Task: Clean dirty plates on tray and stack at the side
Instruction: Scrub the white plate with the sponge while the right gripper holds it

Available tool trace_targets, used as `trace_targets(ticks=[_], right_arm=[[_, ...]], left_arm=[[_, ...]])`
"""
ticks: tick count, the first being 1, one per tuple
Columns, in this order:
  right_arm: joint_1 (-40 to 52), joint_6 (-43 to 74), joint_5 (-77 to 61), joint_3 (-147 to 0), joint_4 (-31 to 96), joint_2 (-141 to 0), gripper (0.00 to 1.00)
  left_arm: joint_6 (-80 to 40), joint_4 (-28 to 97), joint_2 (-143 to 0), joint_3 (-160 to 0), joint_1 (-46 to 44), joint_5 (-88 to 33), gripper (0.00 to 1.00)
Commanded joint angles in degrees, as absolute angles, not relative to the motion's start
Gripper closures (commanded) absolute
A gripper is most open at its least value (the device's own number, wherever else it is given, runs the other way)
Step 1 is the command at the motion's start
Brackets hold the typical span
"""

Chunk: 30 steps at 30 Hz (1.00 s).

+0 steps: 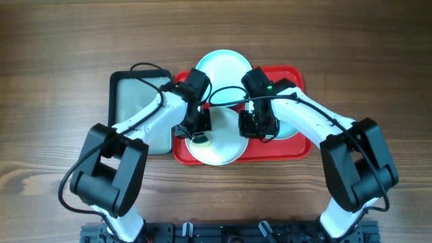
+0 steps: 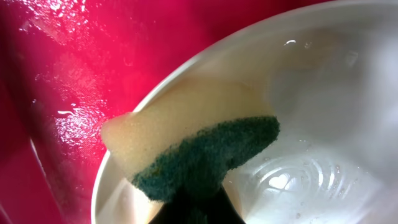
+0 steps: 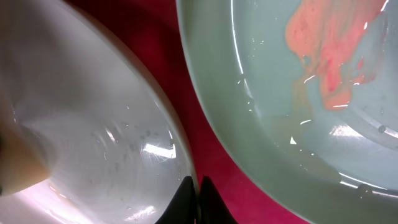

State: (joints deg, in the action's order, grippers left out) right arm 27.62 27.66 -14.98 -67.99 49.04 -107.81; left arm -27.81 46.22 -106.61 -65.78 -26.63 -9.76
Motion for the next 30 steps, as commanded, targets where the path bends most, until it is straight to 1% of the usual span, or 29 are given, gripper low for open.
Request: trace_targets(ticks=[1,6,9,12,17,19,21,26,30], right_arm=[[27.9,28.49,-15.07,-67.79,49.28,-108.22,0.96],[27.9,28.49,-15.07,-67.79,49.23,-108.22,0.96],[27.9,28.47,-15.07,-67.79,49.08,-108.22,0.96],[27.9,28.45,-15.07,-67.79,49.21,-108.22,0.96],[27.9,28.47,-15.07,-67.79,49.28,-108.22,0.96],[27.9,28.47,-15.07,-67.79,49.3,-108.22,0.96],[27.9,28.49,-15.07,-67.79,49.3,-108.22,0.96],[27.9,28.45,-15.07,-67.79,49.32,-108.22,0.96],[27.9,28.49,-15.07,-67.79,49.3,-108.22,0.96]], left_arm=[[-25.63,46.02,-109.95,-62.83,-27.27,-18.76,0.96],[-20.08,45.82,-109.95,-62.83,-27.27,-25.69,0.96],[-19.44,45.06,-109.93,-62.85,-27.27,-30.98,0.96],[-19.44,44.97,-109.06,-62.85,-27.22,-31.7,0.96],[-18.61,45.1,-102.98,-62.89,-27.22,-31.55,0.96],[-18.63,45.74,-99.48,-62.89,-27.22,-29.21,0.96],[-20.21,47.57,-95.31,-62.89,-27.22,-22.04,0.96],[-21.67,51.46,-93.91,-62.87,-27.22,-10.37,0.96],[-21.67,50.63,-96.01,-62.83,-27.27,-9.45,0.96]])
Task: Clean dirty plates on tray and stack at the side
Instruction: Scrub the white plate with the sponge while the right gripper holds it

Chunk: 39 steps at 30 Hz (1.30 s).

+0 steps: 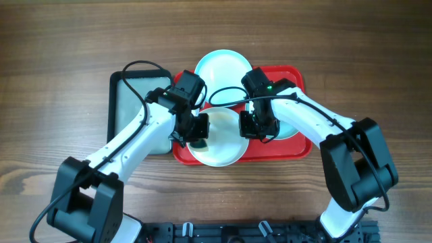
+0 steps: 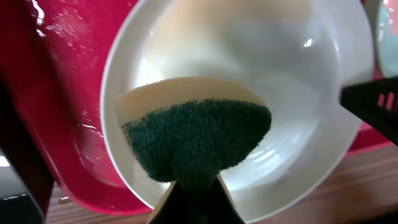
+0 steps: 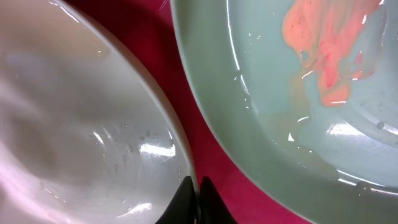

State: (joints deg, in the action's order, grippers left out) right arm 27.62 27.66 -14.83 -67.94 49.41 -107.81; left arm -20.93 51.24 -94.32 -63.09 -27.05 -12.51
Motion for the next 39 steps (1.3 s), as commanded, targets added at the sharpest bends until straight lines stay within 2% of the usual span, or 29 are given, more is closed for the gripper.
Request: trace_targets(ticks=[1,12,17,26,33,35,39], right_arm=[[27.9,28.49,-15.07,-67.79,49.3,-108.22,0.96],[27.9,28.45,-15.07,-67.79,49.52,-108.22,0.96],[27.9,28.47,-15.09,-67.79,49.54,-108.22,0.96],[27.9,28.45,-15.09,-67.79,49.56,-108.22,0.96],[27.9,28.23,-15.07,-67.79,50.13,-108.22,0.96],[27.9,28.23,-15.09,-67.79,50.11,-108.22,0.96],[27.9,28.18,-15.09,-67.79,50.11,-108.22,0.96]], left_arm=[[-21.67,49.84,-97.01,-62.76,-27.27,-9.45,0.96],[-23.4,43.46,-105.21,-60.16,-27.27,-9.58,0.96],[-23.64,40.95,-105.89,-60.16,-27.29,-22.61,0.96],[-24.45,38.3,-105.8,-60.07,-27.62,-29.08,0.96],[-24.53,38.02,-94.32,-61.63,-25.36,-29.76,0.96],[-29.8,38.33,-91.7,-61.63,-23.53,-29.87,0.96],[-28.97,37.56,-93.6,-61.17,-20.73,-37.67,0.96]])
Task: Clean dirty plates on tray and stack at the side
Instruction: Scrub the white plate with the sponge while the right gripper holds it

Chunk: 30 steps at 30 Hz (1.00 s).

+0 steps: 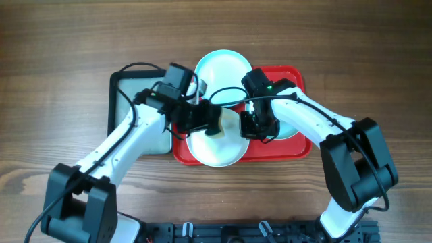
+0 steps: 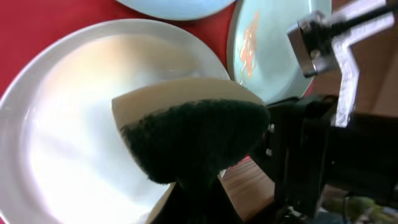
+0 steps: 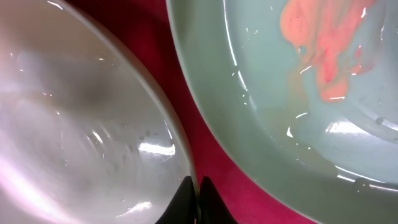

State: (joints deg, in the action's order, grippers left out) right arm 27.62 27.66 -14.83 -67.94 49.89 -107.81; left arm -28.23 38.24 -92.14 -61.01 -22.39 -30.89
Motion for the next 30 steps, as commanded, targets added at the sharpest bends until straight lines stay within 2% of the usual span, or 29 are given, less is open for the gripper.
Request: trace_targets(ticks=[1,6,20,30], right_arm=[[27.9,28.16,-15.09,-67.79,50.09,-108.22,0.96],[27.9,27.14,-15.09,-67.79,50.0,-108.22,0.96],[27.9,27.14,-15.11,-67.79,49.98,-108.22,0.96],[27.9,27.16,-15.11,-67.79,50.0,-108.22,0.96]], left_arm=[[-26.48,37.04,-94.94,-60.97,-20.36,-41.89,0.96],[-22.72,34.22,-100.33,-60.97,-20.16,-51.66,0.96],[-22.72,29.43,-110.43,-60.97,-22.55,-50.94,0.96],[-22.94,35.09,-108.97,-60.99,-25.12,-31.66,0.96]])
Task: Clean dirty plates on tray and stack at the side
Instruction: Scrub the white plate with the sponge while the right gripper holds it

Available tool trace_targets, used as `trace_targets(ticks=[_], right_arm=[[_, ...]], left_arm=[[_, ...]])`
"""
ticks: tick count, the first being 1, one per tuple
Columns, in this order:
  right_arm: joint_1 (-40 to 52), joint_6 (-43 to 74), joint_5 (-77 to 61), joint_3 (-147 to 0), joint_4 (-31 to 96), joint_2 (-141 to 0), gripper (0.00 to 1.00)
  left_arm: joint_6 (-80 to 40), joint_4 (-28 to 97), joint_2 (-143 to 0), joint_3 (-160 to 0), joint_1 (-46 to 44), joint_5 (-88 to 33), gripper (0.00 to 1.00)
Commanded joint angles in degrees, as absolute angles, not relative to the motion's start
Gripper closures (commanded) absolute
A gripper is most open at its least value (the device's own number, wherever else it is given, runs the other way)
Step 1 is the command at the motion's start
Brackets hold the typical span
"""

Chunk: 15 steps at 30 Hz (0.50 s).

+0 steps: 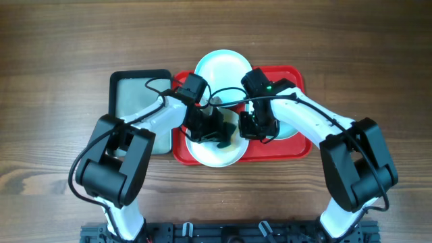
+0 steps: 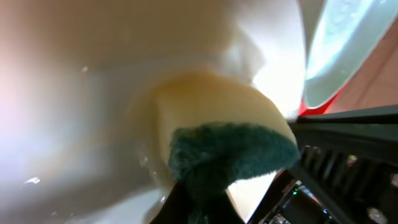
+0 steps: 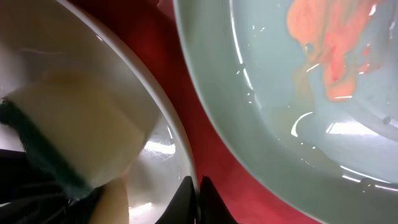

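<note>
A white plate lies at the front of the red tray. My left gripper is shut on a yellow sponge with a green scrub side, pressed into the right part of that plate. My right gripper is shut on the white plate's right rim, black fingers on either side of it. Beside it a pale green plate carries a red smear. Another pale plate sits at the tray's back edge.
A black rectangular tray lies left of the red tray on the wooden table. Both arms crowd together over the tray's middle, and the green plate is mostly under my right arm.
My left gripper has come down from above the plate onto its right part, pressing the sponge close to my right gripper's fingers. The right gripper keeps its hold on the rim.
The sponge rested on the white plate's left rim while my right gripper pinched the right rim. Then the sponge hung lifted above the plate, then farther right and higher. Now it presses on the plate's right side; the right gripper stayed put throughout.
</note>
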State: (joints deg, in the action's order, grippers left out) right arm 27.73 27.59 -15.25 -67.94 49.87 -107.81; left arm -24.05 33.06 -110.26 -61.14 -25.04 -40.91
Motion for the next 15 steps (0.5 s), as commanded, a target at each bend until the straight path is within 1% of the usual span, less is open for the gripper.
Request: trace_targets(ticks=[1,3,8,11,15], right_arm=[[27.9,27.14,-15.11,-67.79,50.02,-108.22,0.96],[27.9,27.16,-15.11,-67.79,50.02,-108.22,0.96],[27.9,27.14,-15.11,-67.79,50.19,-108.22,0.96],[27.9,27.14,-15.11,-67.79,50.17,-108.22,0.95],[27.9,27.14,-15.11,-67.79,50.17,-108.22,0.95]], left_arm=[[-22.92,35.9,-107.61,-61.04,-25.12,-29.41,0.96],[-22.92,37.21,-104.2,-61.19,-25.12,-25.45,0.96],[-22.98,38.04,-94.59,-61.19,-25.21,-20.51,0.96],[-23.59,40.05,-93.86,-61.01,-25.69,-15.79,0.96],[-23.86,40.73,-94.15,-59.83,-27.29,-14.46,0.96]])
